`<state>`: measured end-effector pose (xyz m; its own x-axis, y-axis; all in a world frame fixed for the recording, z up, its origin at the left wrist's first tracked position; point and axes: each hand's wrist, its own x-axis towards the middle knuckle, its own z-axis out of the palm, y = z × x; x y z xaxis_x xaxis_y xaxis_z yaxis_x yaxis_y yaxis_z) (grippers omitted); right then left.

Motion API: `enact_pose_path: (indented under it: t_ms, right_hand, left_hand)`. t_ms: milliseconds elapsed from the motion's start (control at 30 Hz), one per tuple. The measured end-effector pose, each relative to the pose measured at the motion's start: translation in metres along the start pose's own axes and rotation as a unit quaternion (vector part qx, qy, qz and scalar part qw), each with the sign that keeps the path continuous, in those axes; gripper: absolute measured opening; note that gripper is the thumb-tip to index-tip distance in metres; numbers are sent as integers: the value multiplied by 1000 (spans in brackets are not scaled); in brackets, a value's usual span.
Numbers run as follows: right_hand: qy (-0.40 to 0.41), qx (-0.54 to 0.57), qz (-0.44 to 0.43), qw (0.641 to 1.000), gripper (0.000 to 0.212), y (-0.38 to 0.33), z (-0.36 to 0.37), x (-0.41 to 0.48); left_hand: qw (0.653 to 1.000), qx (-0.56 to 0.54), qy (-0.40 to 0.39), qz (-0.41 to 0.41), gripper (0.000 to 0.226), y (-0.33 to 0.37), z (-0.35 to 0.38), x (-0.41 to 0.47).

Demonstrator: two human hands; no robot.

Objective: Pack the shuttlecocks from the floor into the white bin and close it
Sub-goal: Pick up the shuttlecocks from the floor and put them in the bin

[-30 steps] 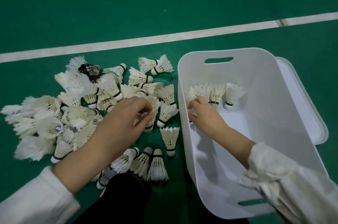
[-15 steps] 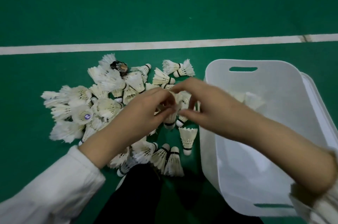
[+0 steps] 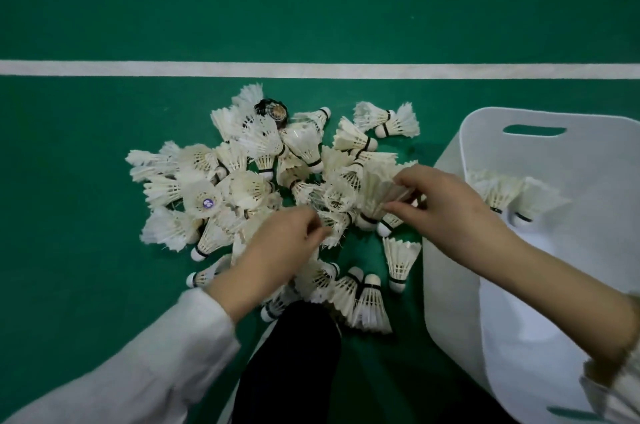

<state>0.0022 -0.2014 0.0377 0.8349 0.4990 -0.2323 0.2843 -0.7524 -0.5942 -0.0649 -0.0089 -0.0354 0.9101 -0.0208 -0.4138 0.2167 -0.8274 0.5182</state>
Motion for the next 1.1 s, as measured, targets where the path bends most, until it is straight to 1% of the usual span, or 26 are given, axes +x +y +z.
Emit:
enact_pose_path:
  t_ms: [67, 100, 167, 200, 267, 333, 367, 433, 500, 600, 667, 700, 733, 767, 833, 900, 933, 1000, 1100]
  right_hand:
    - [1, -11, 6, 1000, 8, 5, 2, 0]
    - [0, -13, 7, 1000, 8, 7, 3, 0]
    - [-5, -15, 3, 1000, 8, 8, 7, 0]
    - [-9, -15, -1, 1000, 6, 8, 8, -1]
    - [-13, -12, -6, 1000, 5, 10, 10, -2]
    - [-13, -2, -4, 1000, 3, 9, 9, -3]
    - [-6, 8, -1, 1000, 2, 9, 7, -4]
    - [29, 38, 8, 999, 3, 6, -4, -7]
    - [84, 89, 20, 992, 7, 6, -24, -11]
    - [188, 153, 43, 969, 15, 15, -66, -27]
    - [257, 158, 68, 951, 12, 34, -92, -43]
    - [272, 141, 89, 948, 10, 48, -100, -50]
    - [268, 118, 119, 949, 9, 66, -103, -56]
    - [245, 93, 157, 952, 10, 85, -101, -60]
    - [167, 50, 238, 956, 16, 122, -82, -66]
    - [84, 2, 285, 955, 12, 152, -51, -67]
    - [49, -26, 291, 955, 9, 160, -36, -67]
    - [8, -63, 278, 959, 11, 167, -14, -61]
    - [2, -73, 241, 968, 13, 165, 2, -46]
  left_hand:
    - [996, 84, 6, -9, 41, 2, 28, 13]
    - [991, 129, 10, -13, 46, 3, 38, 19]
    - [986, 162, 20, -18, 44, 5, 50, 28]
    - [987, 158, 30, -13, 40, 4, 54, 31]
    - [987, 137, 81, 20, 27, -2, 54, 31]
    - [989, 81, 116, 34, 18, -9, 44, 27]
    - [991, 45, 119, 36, 15, -11, 36, 24]
    - [991, -13, 119, 55, 11, -7, 15, 14]
    - [988, -62, 128, 67, 13, 5, -10, 3]
    - [979, -122, 140, 84, 7, 28, -41, -9]
    - [972, -146, 153, 105, 9, 47, -54, -11]
    - [970, -144, 157, 116, 10, 56, -57, -10]
    - [970, -136, 158, 125, 12, 66, -58, -9]
    - [971, -124, 155, 133, 13, 73, -57, -8]
    - [974, -97, 138, 150, 14, 86, -49, -6]
    - [977, -71, 116, 165, 14, 94, -39, -6]
    - [977, -59, 106, 174, 12, 95, -35, -6]
    - [977, -34, 89, 192, 16, 96, -28, -6]
    - [977, -9, 76, 198, 26, 95, -21, -4]
